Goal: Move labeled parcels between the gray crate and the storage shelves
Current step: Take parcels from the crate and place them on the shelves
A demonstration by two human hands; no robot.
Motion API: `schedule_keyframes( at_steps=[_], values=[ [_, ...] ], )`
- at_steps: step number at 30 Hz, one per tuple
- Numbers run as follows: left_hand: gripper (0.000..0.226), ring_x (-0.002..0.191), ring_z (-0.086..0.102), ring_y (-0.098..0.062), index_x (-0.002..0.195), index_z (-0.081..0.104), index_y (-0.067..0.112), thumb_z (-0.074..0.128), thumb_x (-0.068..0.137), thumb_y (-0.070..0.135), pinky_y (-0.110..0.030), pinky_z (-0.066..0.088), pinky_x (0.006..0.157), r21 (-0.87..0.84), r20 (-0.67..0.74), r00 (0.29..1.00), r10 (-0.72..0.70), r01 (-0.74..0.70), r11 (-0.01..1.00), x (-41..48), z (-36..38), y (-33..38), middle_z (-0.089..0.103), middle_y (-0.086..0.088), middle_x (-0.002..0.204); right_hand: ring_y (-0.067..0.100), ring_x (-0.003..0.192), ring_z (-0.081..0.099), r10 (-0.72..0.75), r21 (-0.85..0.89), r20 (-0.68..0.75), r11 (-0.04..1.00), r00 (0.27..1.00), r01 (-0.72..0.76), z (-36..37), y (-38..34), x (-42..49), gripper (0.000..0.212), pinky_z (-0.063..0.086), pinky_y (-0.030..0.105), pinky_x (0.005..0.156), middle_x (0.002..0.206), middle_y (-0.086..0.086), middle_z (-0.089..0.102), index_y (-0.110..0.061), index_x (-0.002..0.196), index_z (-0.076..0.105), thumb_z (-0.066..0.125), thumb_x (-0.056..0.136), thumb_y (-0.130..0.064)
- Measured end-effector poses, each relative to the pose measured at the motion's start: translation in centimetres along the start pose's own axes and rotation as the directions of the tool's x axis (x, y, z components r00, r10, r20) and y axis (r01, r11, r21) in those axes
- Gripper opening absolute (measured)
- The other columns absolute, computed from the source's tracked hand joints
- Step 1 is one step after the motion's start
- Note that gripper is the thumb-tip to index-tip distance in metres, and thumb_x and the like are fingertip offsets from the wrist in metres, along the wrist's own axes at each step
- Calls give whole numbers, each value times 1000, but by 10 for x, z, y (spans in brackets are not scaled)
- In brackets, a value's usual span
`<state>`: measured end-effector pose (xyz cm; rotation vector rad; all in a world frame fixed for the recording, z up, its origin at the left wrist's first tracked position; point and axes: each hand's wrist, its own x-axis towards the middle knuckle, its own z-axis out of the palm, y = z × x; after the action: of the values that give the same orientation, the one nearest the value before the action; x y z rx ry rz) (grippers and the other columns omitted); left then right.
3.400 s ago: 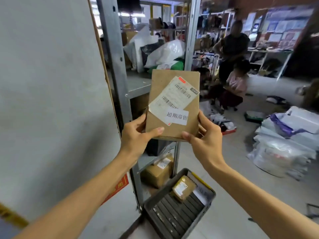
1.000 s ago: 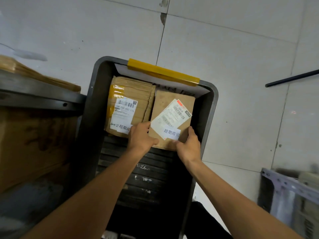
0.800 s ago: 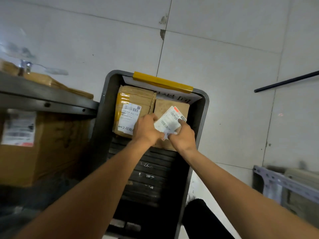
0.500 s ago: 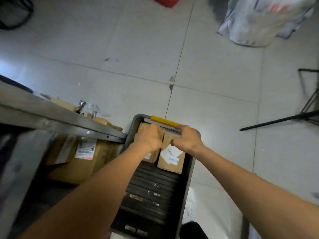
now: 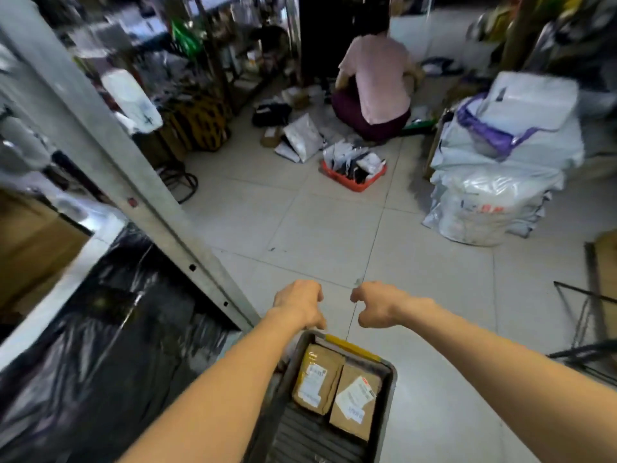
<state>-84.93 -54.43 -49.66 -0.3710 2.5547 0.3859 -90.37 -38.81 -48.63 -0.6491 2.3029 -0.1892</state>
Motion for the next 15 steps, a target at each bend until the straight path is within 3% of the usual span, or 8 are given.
schedule_keyframes(
  at_steps=[5, 8, 15],
  values=[
    [61, 112, 59, -23, 129, 56, 18, 81, 75, 33, -39, 50, 94, 1, -93, 995, 21, -21, 1000, -79, -43, 11, 60, -4, 126, 29, 121, 53, 1, -79, -65, 997, 998, -7, -39, -21, -87, 54, 46, 30, 90, 134, 11, 54, -11, 139, 47, 54, 86, -13],
    [62, 113, 59, -24, 130, 56, 18, 80, 76, 35, -40, 50, 94, 24, -163, 986, 43, -40, 999, -142, -61, 13, 60, -3, 127, 30, 112, 58, -2, -143, -93, 990, 996, -11, -50, -42, -144, 50, 52, 38, 94, 127, 14, 59, -8, 130, 54, 58, 81, -15],
    [55, 105, 61, -18, 124, 60, 17, 81, 75, 31, -36, 51, 95, -38, -255, 957, 138, -152, 988, -307, -83, -12, 65, 0, 118, 25, 116, 54, -183, -275, -127, 951, 975, 143, -49, -122, -288, 71, 48, 35, 91, 133, 7, 54, -27, 143, 44, 64, 75, -19]
  ],
)
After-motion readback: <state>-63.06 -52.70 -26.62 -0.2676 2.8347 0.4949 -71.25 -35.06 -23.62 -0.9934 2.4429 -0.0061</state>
